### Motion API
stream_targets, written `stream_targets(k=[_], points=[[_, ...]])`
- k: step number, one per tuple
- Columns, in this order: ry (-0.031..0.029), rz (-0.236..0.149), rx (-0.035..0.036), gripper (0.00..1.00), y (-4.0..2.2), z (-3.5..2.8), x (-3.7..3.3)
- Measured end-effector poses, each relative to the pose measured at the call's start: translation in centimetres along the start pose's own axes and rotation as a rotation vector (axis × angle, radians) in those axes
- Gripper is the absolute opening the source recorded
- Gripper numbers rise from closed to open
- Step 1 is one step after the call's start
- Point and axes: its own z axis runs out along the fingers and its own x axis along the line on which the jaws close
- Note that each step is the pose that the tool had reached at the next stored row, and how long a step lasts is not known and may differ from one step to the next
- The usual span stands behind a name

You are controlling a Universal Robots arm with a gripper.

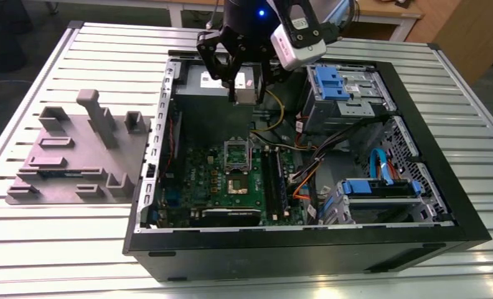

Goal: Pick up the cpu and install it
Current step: 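Place the cpu into insertion slot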

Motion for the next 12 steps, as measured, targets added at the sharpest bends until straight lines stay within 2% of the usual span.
stream_targets(k=[12], points=[[-0.0001, 0.000, -0.0002, 0.47, -0.02, 0.13, 0.00]])
